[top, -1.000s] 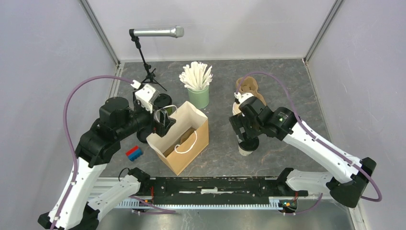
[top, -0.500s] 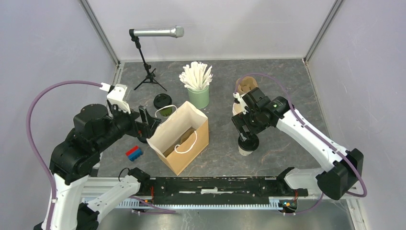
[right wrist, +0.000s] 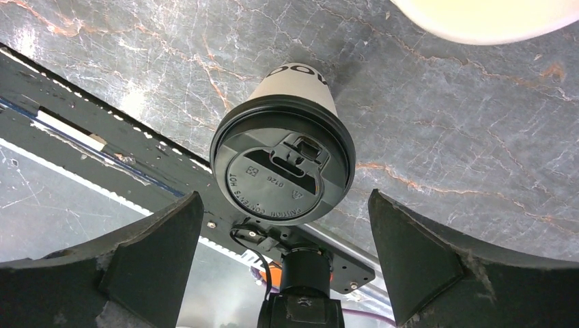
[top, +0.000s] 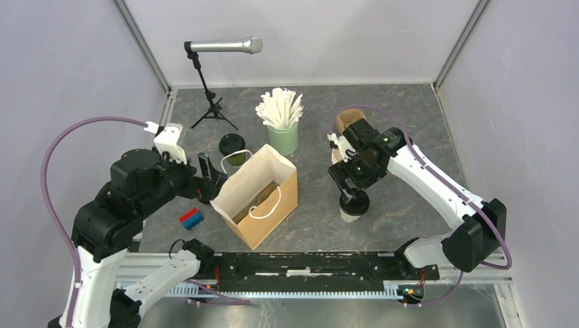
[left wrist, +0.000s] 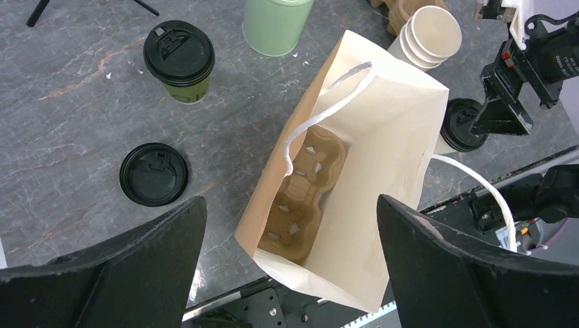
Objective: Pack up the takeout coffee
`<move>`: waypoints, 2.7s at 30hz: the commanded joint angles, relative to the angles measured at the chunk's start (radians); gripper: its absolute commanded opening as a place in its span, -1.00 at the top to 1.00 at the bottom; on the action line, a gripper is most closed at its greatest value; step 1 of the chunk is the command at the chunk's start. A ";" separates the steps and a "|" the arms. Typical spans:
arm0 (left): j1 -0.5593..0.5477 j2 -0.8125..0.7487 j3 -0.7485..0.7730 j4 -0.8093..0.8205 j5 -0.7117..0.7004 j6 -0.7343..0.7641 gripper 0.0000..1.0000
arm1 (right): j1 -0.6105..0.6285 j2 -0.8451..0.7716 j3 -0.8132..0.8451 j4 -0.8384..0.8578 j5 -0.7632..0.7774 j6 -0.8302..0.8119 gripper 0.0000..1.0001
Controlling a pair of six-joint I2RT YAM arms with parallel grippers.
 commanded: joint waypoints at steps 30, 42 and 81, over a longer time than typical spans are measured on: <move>0.005 -0.005 -0.014 0.007 -0.040 -0.016 -1.00 | 0.059 0.056 -0.028 0.048 0.038 -0.009 -0.90; 0.005 0.000 -0.012 0.007 -0.036 -0.011 -1.00 | 0.075 0.055 -0.062 0.061 0.077 -0.008 -0.88; 0.003 0.092 0.238 -0.434 0.100 -0.449 -0.67 | 0.085 0.037 0.146 -0.036 0.142 0.005 -0.51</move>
